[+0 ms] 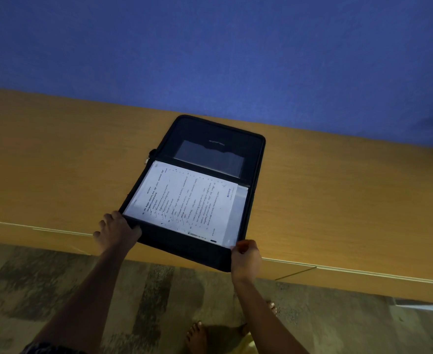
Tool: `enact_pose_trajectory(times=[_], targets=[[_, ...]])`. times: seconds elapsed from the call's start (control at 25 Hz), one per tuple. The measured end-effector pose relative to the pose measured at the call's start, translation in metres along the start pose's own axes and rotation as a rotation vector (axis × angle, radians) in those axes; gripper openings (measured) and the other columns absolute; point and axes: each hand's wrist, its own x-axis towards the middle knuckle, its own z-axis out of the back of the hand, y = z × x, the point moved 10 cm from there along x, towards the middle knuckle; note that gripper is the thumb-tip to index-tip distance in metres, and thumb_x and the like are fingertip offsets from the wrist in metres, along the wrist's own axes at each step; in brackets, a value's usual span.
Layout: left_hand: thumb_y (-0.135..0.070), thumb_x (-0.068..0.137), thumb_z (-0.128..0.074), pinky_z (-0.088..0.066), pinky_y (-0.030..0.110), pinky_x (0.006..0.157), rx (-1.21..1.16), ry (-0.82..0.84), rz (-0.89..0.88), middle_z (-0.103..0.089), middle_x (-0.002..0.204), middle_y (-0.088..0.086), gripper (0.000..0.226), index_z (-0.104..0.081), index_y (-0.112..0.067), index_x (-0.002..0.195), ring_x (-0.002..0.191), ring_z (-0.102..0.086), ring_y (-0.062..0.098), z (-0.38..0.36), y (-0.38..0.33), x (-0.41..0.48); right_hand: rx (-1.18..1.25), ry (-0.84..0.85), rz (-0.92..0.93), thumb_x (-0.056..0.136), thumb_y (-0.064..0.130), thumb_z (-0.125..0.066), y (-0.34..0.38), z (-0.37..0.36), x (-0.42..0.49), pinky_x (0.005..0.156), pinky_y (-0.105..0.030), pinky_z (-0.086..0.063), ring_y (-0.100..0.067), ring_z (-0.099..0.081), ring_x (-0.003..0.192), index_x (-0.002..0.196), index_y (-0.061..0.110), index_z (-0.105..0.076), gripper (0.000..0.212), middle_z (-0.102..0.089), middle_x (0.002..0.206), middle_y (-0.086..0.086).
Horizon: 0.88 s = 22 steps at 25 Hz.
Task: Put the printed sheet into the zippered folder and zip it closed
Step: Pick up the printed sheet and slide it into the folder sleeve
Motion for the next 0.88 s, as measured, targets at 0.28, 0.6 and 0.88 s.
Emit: enact_pose_trajectory(times=[0.28,0.6,0.88], targets=[[-0.027,0.091,-0.051,-0.040,0.052,0.094,-0.070,0.018,0.041,-0.042,0.132,0.027,0.050,-0.045,0.004,0.130,0.121,-0.039,0.043,0.001,0.005,0.008,0.160,0.072,-0.295,0.085,0.024,-0.072,-0.056,-0.002,-0.014,0.079,-0.043,-0.058,-0.029,-0.068,0.085,0.085,0.009,-0.066,0.016,-0.072,0.092,-0.014],[-0.023,0.088,-0.053,-0.045,0.042,0.081,-0.171,0.068,0.136,-0.059,0.112,0.026,0.037,-0.059,0.004,0.113,0.105,-0.056,0.042,0.003,0.006,0.004,0.411,-0.019,-0.417,0.086,0.009,-0.069,-0.057,0.014,-0.006,0.072,-0.035,-0.058,-0.030,-0.068,0.088,0.100,0.001,-0.070,0.016,-0.068,0.090,-0.012],[-0.025,0.084,-0.060,-0.054,0.039,0.079,-0.249,0.299,0.164,-0.068,0.094,0.019,0.030,-0.063,0.002,0.095,0.089,-0.065,0.036,-0.038,-0.006,-0.025,0.499,-0.137,-0.519,0.085,0.013,-0.070,-0.063,0.047,0.022,0.076,-0.032,-0.051,-0.026,-0.063,0.080,0.094,0.000,-0.071,0.016,-0.071,0.087,-0.014]])
